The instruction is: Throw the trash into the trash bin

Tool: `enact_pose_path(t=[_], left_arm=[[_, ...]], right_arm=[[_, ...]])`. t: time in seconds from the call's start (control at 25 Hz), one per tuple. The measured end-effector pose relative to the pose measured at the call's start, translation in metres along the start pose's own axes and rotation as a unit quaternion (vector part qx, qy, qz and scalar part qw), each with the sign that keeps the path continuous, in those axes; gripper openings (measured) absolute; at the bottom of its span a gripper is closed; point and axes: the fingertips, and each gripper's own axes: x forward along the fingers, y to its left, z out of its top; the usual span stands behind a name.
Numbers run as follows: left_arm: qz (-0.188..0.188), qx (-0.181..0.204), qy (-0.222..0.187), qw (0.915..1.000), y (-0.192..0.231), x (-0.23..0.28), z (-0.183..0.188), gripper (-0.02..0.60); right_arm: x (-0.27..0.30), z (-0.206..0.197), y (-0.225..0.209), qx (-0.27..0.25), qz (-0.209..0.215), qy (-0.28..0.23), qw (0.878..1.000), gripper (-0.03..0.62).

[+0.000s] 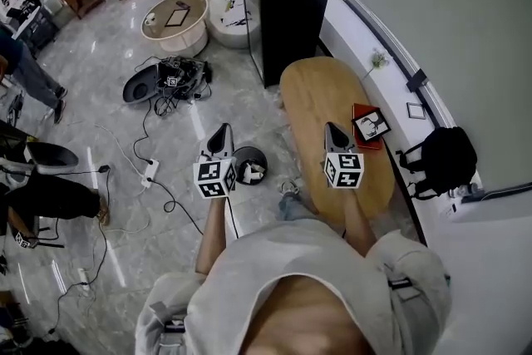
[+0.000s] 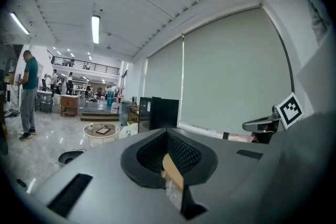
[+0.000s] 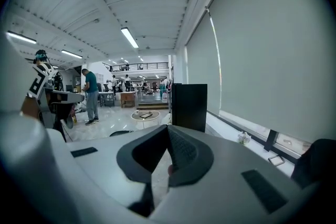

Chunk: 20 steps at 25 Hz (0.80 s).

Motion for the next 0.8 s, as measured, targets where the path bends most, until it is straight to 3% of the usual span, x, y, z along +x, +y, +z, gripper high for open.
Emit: enact_pose_path(t=[0.4,0.8], left_arm=[[-0.013,0.014,-0.032,0.9993,-0.018,-0.023,0.024,0.018],[-0.019,0.014,-0.03,0.9993,-0.018,-0.036,0.021,0.018]], right_arm=[[-0.026,0.019,0.007,-0.003,-0.011,-0.028,1.0,0.03],[-0.039,0.009,0.02,0.004,-0.01,-0.022,1.0,0.029]])
